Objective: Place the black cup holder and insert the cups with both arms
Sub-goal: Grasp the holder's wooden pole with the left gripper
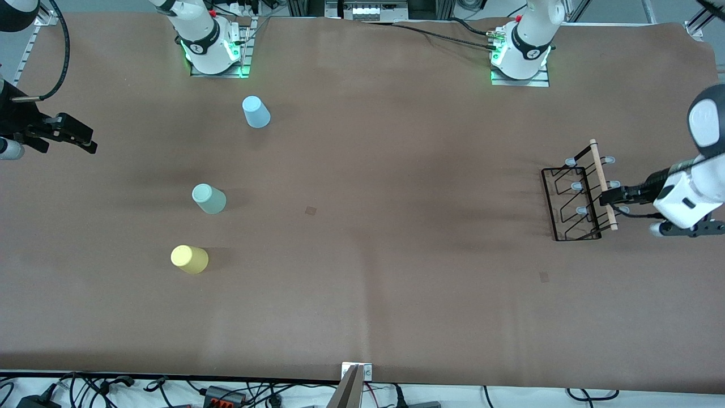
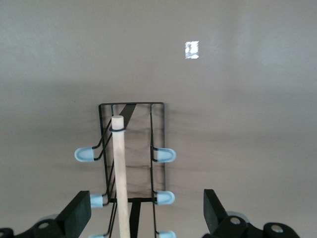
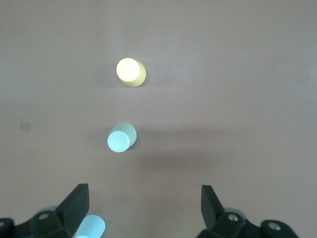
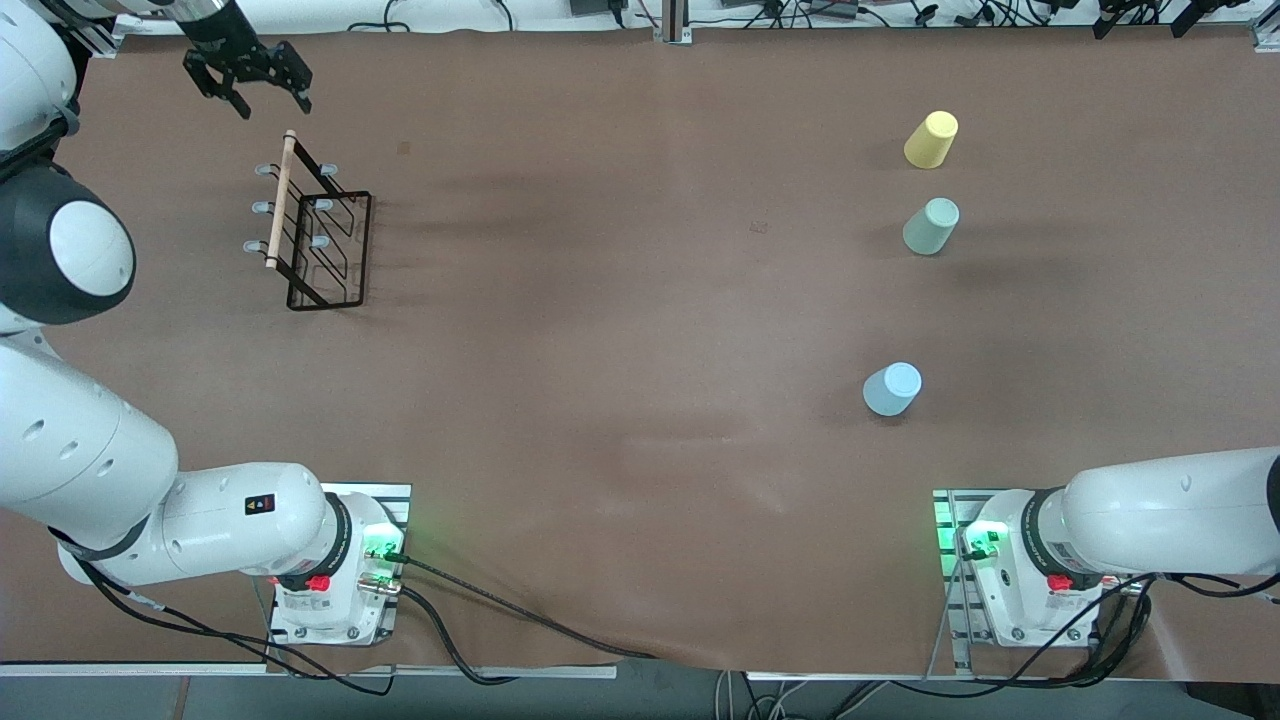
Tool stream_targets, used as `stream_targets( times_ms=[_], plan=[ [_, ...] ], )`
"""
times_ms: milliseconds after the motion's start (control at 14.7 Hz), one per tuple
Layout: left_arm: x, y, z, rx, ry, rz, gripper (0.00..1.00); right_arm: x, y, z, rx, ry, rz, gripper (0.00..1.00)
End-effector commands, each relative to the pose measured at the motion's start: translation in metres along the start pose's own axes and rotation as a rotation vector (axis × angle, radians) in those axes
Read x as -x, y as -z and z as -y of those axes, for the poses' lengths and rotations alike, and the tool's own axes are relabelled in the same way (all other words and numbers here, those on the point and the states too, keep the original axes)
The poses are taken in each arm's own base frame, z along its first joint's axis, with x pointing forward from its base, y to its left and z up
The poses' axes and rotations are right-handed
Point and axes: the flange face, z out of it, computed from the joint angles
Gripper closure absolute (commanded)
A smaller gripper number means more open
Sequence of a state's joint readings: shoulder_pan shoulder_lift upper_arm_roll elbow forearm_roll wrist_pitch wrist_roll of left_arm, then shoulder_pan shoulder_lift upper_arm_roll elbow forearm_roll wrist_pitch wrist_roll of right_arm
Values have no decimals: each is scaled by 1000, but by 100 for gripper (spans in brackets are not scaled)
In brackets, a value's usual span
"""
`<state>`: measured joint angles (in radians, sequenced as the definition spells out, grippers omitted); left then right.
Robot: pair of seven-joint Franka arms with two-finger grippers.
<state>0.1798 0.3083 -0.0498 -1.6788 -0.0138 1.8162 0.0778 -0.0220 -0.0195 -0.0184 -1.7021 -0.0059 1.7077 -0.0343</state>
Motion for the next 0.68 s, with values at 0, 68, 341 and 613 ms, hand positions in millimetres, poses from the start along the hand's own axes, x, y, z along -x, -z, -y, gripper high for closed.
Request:
stream_targets(
  times_ms=[0, 68, 341, 613],
  plan=[
    [2, -26, 11, 3, -78, 9, 0, 3, 6, 2, -5, 12, 0, 0],
    [8, -38, 19, 7, -77, 19, 0, 3, 4, 2, -5, 12, 5, 0],
    [32, -44, 20, 8, -109, 39, 0, 2, -1, 3, -5, 13, 16, 0],
    [55, -47, 17, 9, -109, 61, 3, 3, -2, 3, -5, 13, 28, 0]
  ],
)
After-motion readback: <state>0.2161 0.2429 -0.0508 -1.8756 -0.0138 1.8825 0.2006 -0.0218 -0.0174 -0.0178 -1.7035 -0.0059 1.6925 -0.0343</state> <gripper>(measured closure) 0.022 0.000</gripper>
